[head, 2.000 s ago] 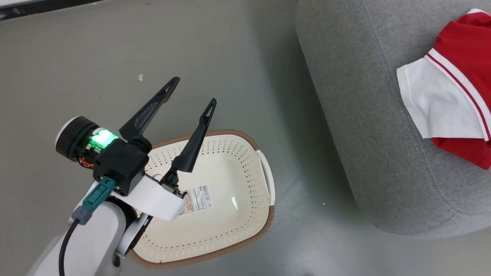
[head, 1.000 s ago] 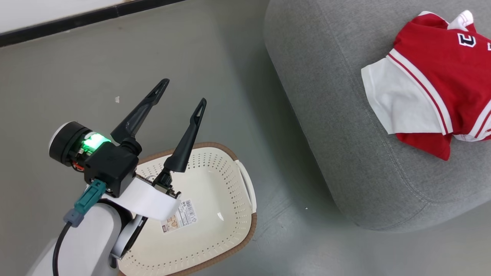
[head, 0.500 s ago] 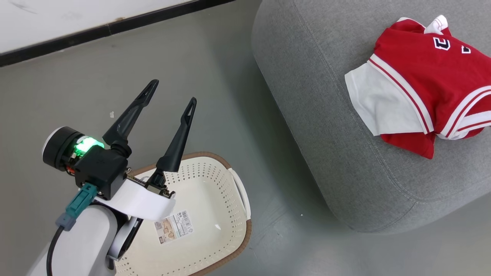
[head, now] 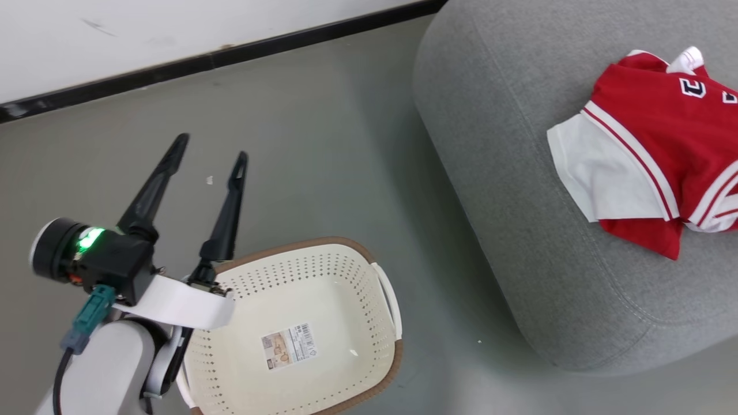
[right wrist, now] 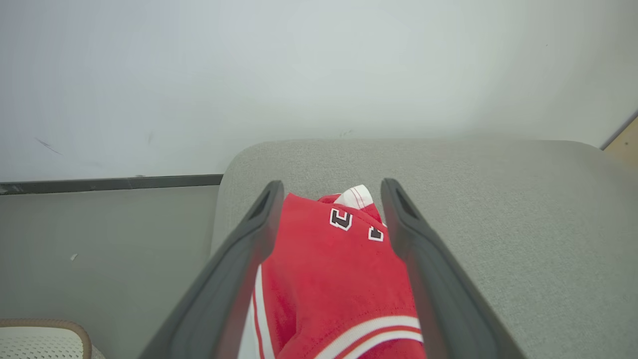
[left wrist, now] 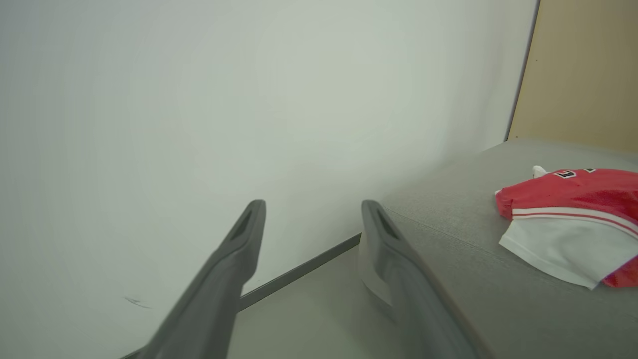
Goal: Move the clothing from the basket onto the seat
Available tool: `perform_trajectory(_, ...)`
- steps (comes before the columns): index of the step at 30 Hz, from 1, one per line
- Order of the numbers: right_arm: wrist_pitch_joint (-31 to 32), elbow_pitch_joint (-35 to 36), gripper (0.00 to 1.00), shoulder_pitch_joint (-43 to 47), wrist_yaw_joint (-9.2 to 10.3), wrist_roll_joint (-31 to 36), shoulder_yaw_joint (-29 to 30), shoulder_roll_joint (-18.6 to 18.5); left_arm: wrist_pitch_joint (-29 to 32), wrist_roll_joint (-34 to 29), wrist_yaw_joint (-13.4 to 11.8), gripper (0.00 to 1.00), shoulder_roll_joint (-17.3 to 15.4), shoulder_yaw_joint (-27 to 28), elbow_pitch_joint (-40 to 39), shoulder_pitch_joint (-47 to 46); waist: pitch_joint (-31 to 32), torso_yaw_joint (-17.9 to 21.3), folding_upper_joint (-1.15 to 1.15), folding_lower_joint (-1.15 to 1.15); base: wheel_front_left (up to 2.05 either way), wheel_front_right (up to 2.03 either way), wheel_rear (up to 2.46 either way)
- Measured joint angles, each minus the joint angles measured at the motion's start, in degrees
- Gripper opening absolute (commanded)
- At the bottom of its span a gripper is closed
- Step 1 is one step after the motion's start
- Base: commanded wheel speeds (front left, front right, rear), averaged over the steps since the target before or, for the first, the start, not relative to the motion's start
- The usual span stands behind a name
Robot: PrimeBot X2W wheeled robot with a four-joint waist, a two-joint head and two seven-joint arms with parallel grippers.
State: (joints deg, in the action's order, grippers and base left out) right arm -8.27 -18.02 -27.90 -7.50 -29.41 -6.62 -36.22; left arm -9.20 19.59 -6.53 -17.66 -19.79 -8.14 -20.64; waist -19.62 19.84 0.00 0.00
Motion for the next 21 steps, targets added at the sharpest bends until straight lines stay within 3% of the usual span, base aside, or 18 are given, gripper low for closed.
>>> perform_trajectory(10,0.2,1.6,1.00,-2.4,0.00,4.0,-4.3,6.0,-1.7,1.1,-2.8,1.00,0.1,2.8,2.2,3.9,2.3,-4.3,0.00,0.00,0.00,0.00,0.00)
perform_trajectory(21,-1.4,2.2,1.00,-4.2,0.00,7.5,-5.3,12.7,-3.1,3.1,-3.9,1.00,2.3,3.7,5.4,7.8,5.4,-9.0,0.00,0.00,0.00,0.00,0.00)
